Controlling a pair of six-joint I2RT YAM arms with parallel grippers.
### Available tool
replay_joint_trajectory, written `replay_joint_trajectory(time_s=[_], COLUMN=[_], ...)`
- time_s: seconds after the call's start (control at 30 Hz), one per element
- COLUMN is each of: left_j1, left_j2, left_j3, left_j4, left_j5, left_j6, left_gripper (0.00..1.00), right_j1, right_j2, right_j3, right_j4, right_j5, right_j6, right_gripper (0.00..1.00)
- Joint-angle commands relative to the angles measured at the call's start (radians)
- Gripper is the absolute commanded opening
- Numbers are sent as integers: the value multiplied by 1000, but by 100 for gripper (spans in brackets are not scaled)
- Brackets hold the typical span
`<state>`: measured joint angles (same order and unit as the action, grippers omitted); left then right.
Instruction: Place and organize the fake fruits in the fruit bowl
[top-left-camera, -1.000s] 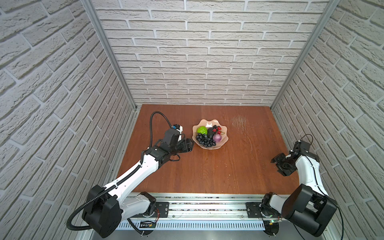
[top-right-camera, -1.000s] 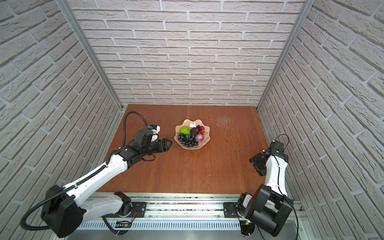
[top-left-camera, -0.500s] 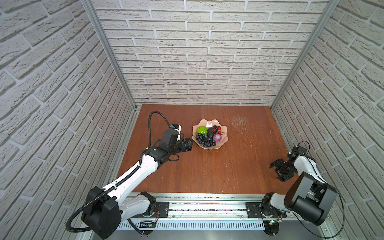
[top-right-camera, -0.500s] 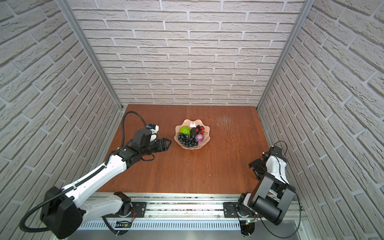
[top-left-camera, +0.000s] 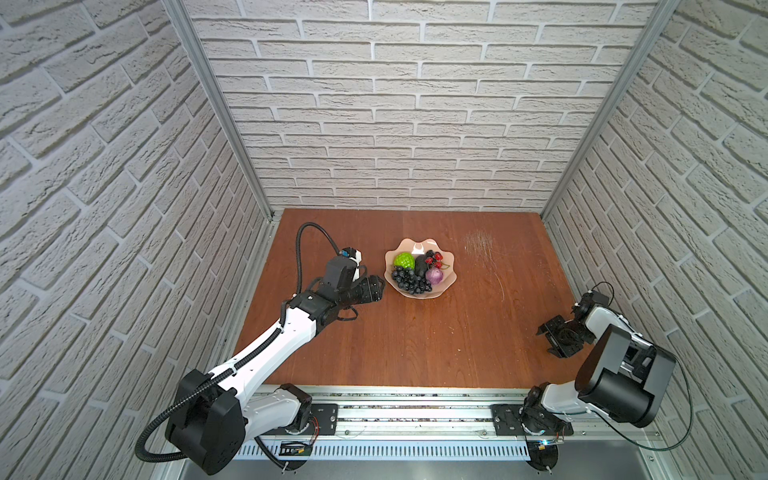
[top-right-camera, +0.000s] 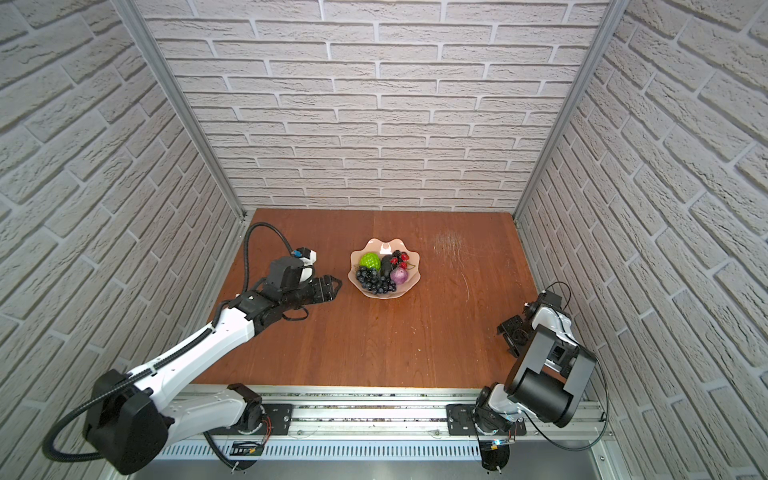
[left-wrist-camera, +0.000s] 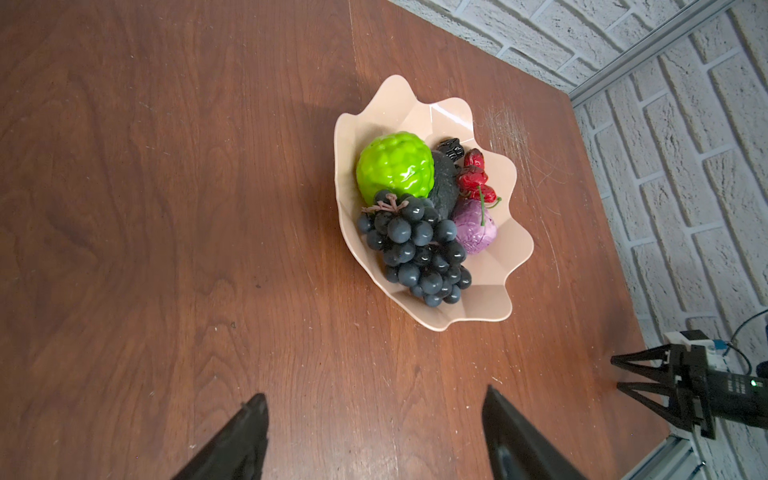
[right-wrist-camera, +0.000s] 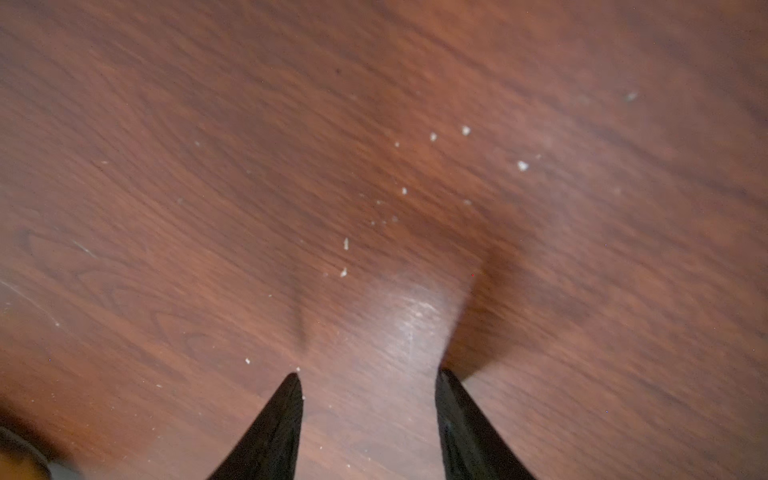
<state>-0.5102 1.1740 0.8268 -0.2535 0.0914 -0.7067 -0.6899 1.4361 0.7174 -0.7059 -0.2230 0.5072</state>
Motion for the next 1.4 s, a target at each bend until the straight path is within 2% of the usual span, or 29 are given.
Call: replay_joint_trajectory(time_s=[0.0, 0.23, 0.63, 0.9, 1.0, 1.13, 1.2, 1.37], left_j1=[10, 21, 33, 36, 52, 122, 160, 229], left_j2=[10, 32, 46, 49, 53, 81, 94, 143], left_j3=[11, 14, 18, 34, 52, 90, 114, 232], left_j4=[36, 47, 50, 23, -14, -71, -91, -184], left_j5=[-1, 4, 8, 13, 15, 48, 51, -48], left_j6=[10, 10, 10, -1, -10, -42, -42, 38], left_gripper=[80, 80, 80, 80, 79, 80, 84, 93], right_j1=[0, 23, 170, 274, 340, 461, 519, 681], right_j2=[31, 61, 104, 43, 19, -9, -30, -73], right_j3=[-6, -3, 88, 178, 253, 347, 384, 477], right_j4=[45, 76, 49, 35, 17, 31, 62, 172], right_j5=[-34, -89, -94, -88, -51, -4, 20, 101], right_j6=[-18, -26, -36, -87, -125, -162, -169, -211], right_gripper=[51, 44, 34, 32, 32, 32, 33, 37])
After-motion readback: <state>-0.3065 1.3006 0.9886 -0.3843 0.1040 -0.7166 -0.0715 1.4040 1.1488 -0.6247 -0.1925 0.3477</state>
